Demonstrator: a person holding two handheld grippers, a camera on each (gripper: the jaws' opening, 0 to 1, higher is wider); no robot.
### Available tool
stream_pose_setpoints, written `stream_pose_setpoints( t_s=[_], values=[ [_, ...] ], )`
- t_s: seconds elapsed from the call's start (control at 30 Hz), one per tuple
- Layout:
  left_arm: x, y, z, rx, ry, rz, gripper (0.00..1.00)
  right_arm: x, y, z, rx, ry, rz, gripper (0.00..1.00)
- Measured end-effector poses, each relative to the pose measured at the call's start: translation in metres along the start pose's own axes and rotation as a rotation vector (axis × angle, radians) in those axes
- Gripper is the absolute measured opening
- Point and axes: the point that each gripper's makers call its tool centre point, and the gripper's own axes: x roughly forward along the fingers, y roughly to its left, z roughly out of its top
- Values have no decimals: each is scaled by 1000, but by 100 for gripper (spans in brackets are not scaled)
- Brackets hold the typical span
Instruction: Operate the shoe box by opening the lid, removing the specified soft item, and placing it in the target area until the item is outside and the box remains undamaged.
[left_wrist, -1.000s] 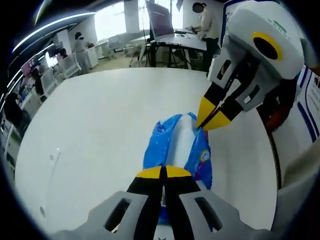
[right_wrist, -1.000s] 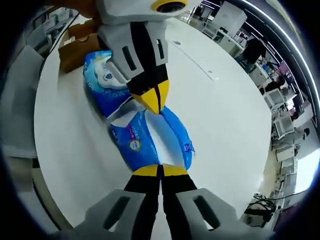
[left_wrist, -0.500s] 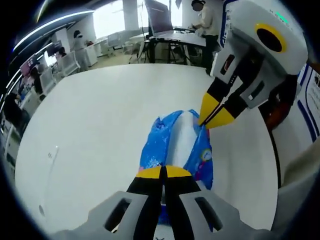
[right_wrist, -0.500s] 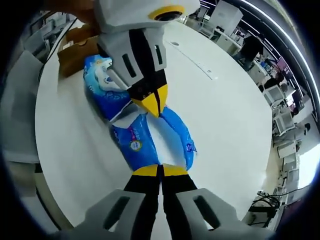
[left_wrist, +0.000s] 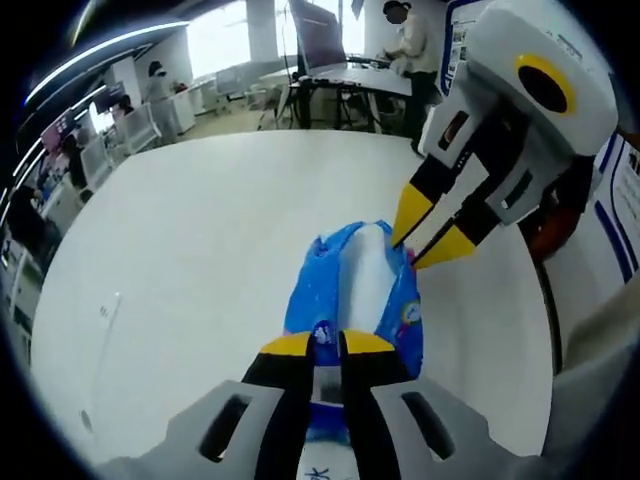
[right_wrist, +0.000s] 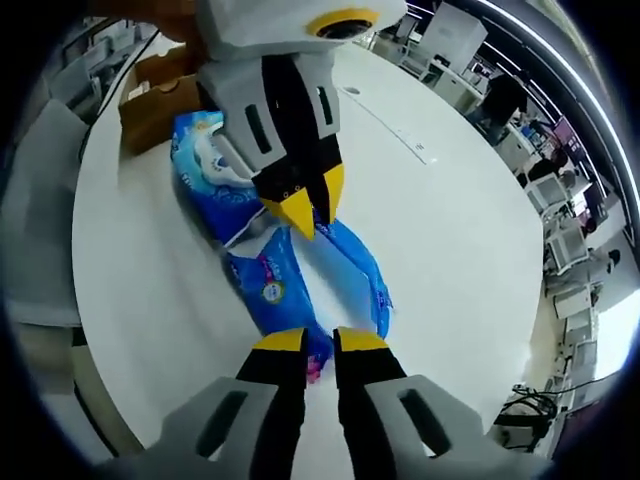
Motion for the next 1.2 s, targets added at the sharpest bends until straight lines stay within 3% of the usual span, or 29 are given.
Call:
stream_pose_setpoints(
  t_s=[0.27,0.73,1.2],
  values=[
    [-15,3,2,-2,-15,13,12,-12,0,10,28,-28,-15,12],
    [-61,-14,9,-79,-128,-43,23,-34,8,36,49,-64,-34,22],
    [-118,-21,-2,-93,-191,-44,39,-55,29,70,76,-128,2,33]
  ],
)
